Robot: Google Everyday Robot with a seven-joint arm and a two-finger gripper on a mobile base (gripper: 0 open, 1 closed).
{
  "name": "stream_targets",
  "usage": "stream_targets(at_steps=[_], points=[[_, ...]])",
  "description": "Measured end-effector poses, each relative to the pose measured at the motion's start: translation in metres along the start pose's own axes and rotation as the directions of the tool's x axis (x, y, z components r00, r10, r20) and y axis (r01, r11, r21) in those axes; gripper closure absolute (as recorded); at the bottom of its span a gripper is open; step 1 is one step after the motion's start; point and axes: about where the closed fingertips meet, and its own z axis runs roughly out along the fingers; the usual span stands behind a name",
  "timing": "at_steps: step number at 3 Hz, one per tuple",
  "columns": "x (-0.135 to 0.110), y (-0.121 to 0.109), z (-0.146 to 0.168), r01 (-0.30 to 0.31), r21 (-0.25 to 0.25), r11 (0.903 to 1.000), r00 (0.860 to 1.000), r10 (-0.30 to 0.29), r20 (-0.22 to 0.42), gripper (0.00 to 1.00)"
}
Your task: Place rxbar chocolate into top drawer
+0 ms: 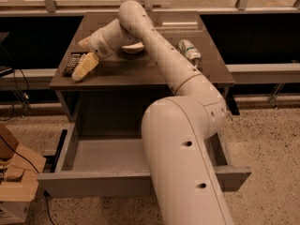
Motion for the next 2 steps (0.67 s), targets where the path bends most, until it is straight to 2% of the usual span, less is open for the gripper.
stream_targets(at_steps=[2], points=[[0.0166, -0.0063, 0.0036, -0.067, 0.002, 0.9977, 0.998, 0.067, -0.015, 0.41]])
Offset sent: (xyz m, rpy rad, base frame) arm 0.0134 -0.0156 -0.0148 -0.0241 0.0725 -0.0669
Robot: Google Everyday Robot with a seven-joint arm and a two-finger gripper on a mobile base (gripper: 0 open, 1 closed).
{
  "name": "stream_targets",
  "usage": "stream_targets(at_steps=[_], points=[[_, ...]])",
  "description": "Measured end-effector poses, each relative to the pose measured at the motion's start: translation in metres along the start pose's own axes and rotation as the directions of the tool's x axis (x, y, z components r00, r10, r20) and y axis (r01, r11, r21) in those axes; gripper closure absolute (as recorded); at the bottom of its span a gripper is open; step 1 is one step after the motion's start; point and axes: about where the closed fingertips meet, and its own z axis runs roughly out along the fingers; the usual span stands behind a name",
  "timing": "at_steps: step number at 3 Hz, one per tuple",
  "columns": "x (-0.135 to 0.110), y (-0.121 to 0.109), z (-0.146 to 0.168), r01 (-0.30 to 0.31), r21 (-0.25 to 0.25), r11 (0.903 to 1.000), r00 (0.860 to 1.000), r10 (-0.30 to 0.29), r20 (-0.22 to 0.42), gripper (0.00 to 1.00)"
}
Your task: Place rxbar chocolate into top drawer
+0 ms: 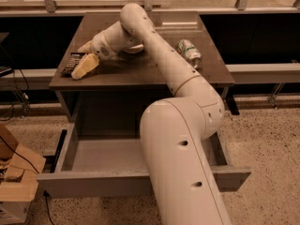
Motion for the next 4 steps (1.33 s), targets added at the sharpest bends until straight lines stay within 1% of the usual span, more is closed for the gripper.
stream_targets(at_steps=[2, 3, 4], points=[[-0.0045, 0.0017, -0.0018, 0.003, 0.001, 1.0000, 1.000, -0.003, -0.006, 0.89], [-0.0057, 0.0017, -0.0025, 0.003, 0.001, 1.0000, 1.000, -0.003, -0.006, 1.00], [-0.0060, 0.0017, -0.0027, 0.003, 0.001, 1.0000, 1.000, -0.003, -0.006, 1.00]])
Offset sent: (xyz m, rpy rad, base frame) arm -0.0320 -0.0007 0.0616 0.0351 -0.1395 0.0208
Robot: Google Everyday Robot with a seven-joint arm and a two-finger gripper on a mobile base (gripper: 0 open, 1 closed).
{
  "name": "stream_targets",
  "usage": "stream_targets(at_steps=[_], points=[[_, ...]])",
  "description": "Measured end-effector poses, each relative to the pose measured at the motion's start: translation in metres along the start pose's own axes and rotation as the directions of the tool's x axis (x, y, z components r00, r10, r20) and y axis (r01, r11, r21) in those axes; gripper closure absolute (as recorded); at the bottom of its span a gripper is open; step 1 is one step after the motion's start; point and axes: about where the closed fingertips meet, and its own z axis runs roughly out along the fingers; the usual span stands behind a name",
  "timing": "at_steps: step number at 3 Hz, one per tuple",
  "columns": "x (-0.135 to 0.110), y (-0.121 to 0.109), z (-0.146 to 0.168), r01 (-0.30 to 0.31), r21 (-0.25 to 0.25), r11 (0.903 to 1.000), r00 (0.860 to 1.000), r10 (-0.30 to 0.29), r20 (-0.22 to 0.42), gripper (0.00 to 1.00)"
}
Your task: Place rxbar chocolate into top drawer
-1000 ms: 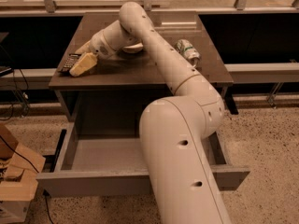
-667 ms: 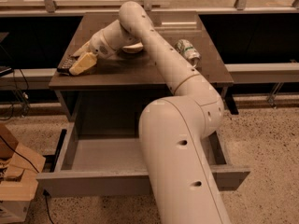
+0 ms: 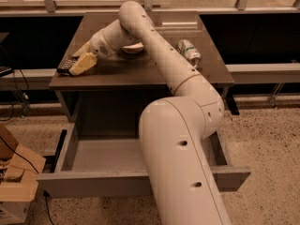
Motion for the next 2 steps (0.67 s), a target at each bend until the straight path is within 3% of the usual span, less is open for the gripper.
stream_targets(at_steps=[2], points=[[-0.0007, 0.0003, -0.0010, 0.002, 0.002, 1.0000, 1.000, -0.002, 0.001, 1.00]])
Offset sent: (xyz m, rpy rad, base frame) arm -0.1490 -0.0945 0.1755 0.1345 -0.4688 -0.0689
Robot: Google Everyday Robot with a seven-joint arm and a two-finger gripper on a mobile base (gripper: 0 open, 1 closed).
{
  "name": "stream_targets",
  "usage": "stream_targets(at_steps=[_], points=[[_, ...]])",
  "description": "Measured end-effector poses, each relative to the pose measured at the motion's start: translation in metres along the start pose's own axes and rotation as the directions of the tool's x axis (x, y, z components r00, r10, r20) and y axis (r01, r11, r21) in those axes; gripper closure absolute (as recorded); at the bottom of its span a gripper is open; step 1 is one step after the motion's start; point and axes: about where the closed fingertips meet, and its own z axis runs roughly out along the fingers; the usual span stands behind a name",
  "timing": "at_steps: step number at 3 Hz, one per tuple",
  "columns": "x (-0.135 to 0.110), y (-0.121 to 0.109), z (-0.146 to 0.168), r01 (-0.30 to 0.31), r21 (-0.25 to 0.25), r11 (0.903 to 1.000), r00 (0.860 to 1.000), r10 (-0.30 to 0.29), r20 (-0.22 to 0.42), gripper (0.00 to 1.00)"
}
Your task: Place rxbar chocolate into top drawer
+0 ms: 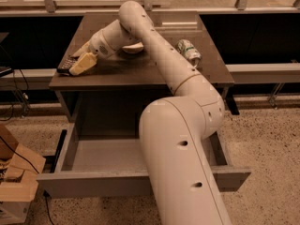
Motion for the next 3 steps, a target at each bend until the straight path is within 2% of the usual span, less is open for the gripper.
stream_targets(at_steps=[1, 2, 3], points=[[-0.012, 0.008, -0.021, 0.039, 0.044, 0.9983, 0.999, -0.039, 0.003, 1.00], [-0.050, 0.021, -0.100, 0.199, 0.222, 0.9544, 0.979, -0.206, 0.008, 1.00], [-0.095, 0.051, -0.151, 0.244, 0.326, 0.9134, 0.960, -0.274, 0.051, 1.00]])
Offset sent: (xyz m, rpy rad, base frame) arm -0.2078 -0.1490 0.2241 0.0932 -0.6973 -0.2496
